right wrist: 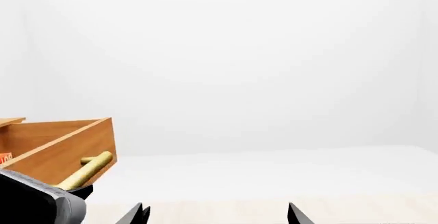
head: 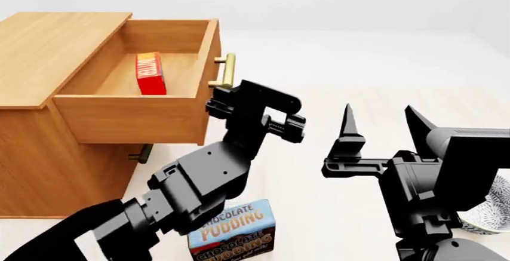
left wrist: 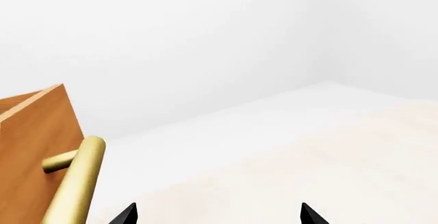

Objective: Put the butter at the back in the top drawer of the cabinet and close it.

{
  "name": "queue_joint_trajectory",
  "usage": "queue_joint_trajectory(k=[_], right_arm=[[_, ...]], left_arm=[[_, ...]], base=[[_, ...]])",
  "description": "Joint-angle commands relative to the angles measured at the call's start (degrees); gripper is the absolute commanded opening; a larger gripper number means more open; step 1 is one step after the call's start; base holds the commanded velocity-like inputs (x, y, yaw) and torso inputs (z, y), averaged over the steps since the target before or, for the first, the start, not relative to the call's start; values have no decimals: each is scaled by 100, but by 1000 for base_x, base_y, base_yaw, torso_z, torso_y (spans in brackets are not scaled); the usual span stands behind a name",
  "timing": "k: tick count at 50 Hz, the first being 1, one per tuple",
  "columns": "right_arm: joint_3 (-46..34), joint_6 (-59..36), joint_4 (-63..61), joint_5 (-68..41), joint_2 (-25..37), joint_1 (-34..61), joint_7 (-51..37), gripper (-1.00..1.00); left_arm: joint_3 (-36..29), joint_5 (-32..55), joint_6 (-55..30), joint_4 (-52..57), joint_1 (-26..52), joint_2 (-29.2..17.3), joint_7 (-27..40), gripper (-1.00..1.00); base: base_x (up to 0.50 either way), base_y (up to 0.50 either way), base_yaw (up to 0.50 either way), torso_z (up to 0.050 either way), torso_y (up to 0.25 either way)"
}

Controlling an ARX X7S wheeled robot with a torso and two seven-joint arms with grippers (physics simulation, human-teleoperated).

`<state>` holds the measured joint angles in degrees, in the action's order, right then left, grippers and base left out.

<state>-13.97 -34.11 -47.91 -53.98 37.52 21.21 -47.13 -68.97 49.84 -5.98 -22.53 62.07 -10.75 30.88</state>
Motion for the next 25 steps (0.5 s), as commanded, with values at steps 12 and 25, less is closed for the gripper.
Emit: queue_joint_trajectory(k=[12, 25], right_arm=[[-19, 42, 31, -121, -60, 29, -3, 100], [-130, -38, 11, -108, -116, 117, -78, 100]], left_arm=[[418, 231, 322, -416, -141, -654, -243, 100], [659, 399, 255, -143, -97, -1356, -117, 100]], base=[[0, 0, 0, 0, 0], [0, 0, 0, 0, 0]])
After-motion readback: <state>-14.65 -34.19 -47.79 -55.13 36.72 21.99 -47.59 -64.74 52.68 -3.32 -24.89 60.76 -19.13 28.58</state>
